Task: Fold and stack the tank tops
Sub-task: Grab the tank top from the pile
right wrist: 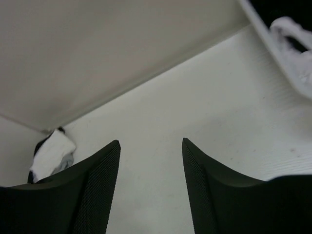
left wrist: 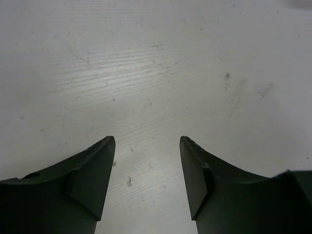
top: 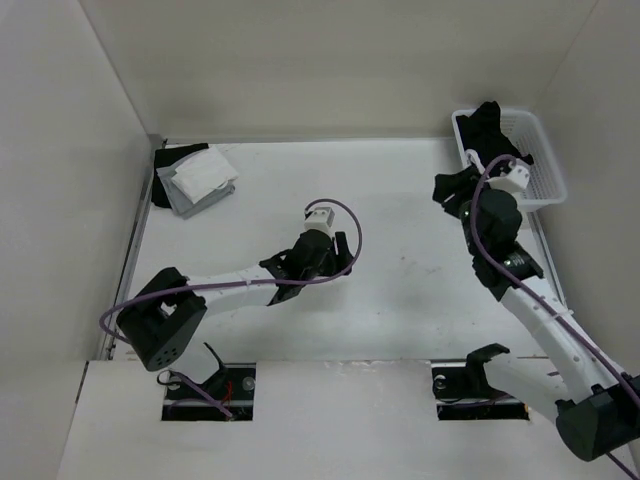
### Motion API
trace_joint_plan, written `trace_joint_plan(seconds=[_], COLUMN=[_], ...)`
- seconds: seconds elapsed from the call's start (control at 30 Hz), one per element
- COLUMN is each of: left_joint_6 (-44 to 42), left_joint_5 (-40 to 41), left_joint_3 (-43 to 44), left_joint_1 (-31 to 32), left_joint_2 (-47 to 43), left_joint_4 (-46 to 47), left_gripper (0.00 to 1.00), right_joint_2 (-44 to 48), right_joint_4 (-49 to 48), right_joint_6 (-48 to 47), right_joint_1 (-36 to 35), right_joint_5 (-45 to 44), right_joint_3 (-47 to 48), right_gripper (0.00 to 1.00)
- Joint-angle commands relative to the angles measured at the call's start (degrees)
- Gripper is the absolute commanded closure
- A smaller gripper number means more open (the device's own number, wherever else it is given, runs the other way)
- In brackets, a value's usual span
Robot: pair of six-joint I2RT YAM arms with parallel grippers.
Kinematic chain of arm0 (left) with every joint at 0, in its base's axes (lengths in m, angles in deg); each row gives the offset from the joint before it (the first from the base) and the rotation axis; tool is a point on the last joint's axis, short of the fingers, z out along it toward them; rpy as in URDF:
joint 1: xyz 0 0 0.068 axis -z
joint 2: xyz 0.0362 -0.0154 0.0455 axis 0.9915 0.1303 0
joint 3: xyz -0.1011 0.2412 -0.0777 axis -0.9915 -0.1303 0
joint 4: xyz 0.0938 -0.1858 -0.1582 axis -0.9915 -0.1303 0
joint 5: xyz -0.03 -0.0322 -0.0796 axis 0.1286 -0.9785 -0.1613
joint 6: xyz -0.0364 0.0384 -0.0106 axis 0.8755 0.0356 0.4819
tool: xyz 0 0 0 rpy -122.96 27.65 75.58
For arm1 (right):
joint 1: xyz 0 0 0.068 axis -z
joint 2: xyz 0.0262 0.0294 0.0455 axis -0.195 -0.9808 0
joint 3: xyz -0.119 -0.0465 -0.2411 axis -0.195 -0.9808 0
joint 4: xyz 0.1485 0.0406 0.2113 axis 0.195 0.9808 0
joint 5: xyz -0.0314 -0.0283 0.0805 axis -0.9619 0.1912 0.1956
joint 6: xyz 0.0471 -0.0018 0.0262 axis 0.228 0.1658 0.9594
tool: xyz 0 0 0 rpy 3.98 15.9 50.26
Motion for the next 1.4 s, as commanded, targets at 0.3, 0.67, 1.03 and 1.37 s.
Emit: trace_joint_plan(seconds=[0.3, 0.67, 1.03, 1.37], left_joint_6=[-2.4, -2.5, -1.8, -1.7], left_joint_5=[-2.1, -2.7, -6.7, -7.0], left_joint_3=[-7.2, -11.4, -10.0, -10.6], left_joint_1=[3.0, 0.2, -1.0, -2.3], left_joint_2=[-4.6, -4.4, 2.0, 2.2], left_joint_4=[14.6, 21.6, 24.5, 26.3], left_gripper=[0.42, 0.43, 0.43, 0.43], right_joint_2=[-20.3, -56.3, -81.7, -90.7], right_joint_4=[-0.7, 2.8, 10.0, 11.3], right_joint_6=[-3.5, -3.7, -1.3, 2.5], right_joint_1=[21.6, 29.1, 30.4, 30.4], right_joint_5=[3.6, 14.2, 19.1, 18.0], right_joint_3=[16.2, 47.3, 75.9, 85.8], right_gripper=[0.89, 0.62, 0.36, 0.71])
